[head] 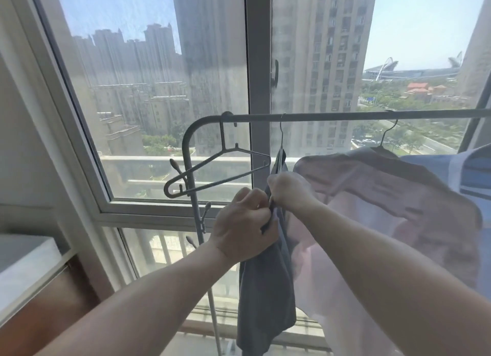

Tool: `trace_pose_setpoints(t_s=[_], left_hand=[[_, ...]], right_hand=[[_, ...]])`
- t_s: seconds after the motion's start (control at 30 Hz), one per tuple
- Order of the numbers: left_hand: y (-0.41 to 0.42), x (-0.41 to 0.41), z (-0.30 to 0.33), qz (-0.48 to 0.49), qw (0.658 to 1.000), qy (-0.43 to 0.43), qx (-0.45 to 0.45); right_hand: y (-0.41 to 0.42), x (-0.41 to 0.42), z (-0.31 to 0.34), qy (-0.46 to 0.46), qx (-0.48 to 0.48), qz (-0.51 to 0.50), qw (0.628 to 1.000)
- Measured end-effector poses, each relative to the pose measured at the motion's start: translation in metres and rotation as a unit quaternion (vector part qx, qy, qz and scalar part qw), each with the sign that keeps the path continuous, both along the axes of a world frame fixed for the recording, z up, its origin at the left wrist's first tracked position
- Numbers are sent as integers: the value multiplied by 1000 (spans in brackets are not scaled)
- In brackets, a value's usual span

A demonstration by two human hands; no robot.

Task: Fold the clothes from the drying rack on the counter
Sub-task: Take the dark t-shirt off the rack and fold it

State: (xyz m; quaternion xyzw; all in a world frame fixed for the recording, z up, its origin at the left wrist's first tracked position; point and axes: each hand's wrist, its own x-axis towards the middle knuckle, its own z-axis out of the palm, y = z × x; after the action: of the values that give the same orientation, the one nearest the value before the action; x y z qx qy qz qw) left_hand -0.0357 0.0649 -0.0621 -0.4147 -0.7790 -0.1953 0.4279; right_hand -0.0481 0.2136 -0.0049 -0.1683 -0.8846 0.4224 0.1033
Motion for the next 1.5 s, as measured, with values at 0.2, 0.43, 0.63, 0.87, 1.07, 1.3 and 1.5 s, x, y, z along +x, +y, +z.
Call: trace_pose_setpoints(t_s=[0.2,0.43,0.63,0.87,1.07,1.3,1.5], left_hand=[[-39,3,-43,83,992,-66,-74],[-27,14,-30,135,935,-168,-282],[-16,27,-23,80,931,-205,-292],[13,46,-13,156,890,-401,-150],[23,55,-12,156,888,-424,-83],[20,63,-19,182,930,-305,-94],[10,60,-26,127,966,-121,-190]], right_hand=[[2,3,1,-2,-23,23,999],[-13,16,4,1,-218,67,974],[13,23,0,31,-249,33,968],[11,33,-6,21,-323,49,945],[3,38,-1,11,-372,62,926],[-1,37,0,-10,-352,52,934],[-4,34,5,-14,-337,45,940]])
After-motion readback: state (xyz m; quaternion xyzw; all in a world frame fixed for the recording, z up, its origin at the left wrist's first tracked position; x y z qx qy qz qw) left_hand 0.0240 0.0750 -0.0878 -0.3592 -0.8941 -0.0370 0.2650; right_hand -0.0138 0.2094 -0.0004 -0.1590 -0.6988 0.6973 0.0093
